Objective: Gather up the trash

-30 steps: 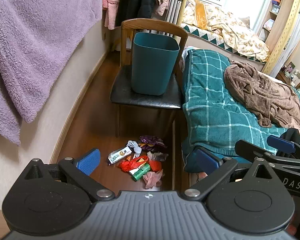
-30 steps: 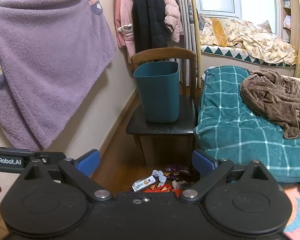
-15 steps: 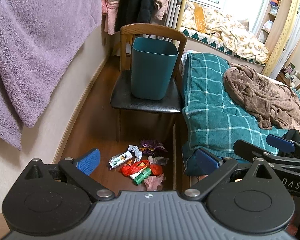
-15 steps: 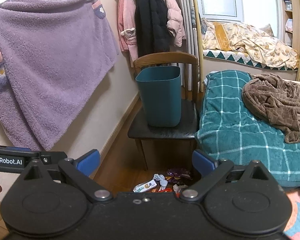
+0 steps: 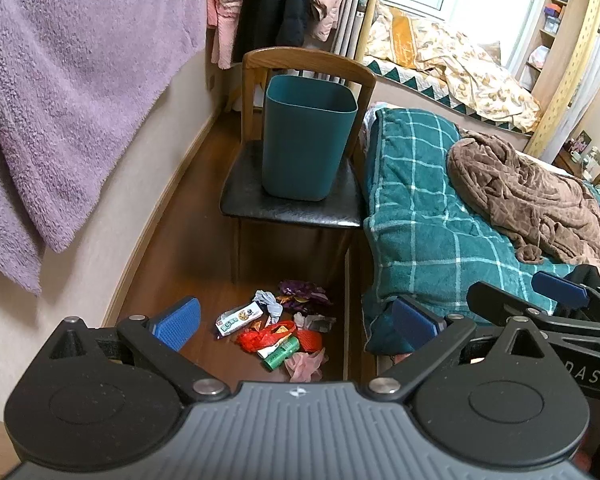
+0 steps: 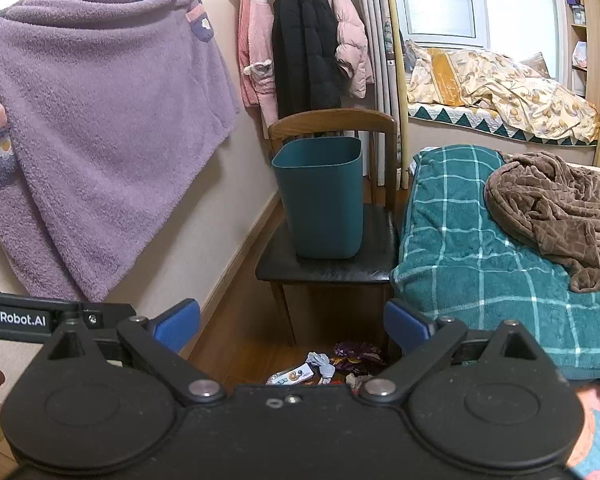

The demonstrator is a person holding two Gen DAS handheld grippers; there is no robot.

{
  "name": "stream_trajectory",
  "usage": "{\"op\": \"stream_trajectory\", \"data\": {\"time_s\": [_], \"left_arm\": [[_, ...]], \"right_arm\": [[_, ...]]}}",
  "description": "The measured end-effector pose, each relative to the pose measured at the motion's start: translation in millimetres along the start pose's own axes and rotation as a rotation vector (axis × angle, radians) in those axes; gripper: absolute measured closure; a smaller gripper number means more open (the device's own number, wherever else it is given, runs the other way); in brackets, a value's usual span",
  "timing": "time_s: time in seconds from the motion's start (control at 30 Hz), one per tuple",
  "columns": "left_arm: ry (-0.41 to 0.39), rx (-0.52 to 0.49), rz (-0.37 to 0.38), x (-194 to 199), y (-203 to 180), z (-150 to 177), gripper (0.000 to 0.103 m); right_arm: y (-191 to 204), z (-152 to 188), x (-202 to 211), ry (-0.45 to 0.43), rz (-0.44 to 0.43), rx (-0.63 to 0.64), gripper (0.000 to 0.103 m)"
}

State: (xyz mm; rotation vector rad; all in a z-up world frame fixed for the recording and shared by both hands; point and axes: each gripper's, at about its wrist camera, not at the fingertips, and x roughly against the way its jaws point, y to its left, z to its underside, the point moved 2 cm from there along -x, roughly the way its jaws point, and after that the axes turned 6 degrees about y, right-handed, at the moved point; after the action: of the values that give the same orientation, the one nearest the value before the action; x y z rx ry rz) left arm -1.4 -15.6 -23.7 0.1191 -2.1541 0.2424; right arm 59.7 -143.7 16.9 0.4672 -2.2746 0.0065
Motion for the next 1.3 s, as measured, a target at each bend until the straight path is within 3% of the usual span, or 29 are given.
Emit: {"op": "stream_trajectory", "data": {"time_s": [0.7, 1.07, 1.3], "left_arm": [[-0.005, 0.002, 0.004, -2.9, -9.9, -9.5, 0.0], [0.039, -0.006, 0.041, -33.2, 7.4, -32.8, 0.0], [0.051, -0.048, 0.096, -67.4, 31.6, -64.3, 0.0]], "right_arm": [[-1.5, -2.3, -1.6, -0.008, -0.003, -0.001, 0.005], [-1.3, -14.1, -23.5, 0.019, 0.015, -0.014, 0.005], [3.5, -30.8, -56.5, 0.042, 0.039, -0.05, 0.005]]}}
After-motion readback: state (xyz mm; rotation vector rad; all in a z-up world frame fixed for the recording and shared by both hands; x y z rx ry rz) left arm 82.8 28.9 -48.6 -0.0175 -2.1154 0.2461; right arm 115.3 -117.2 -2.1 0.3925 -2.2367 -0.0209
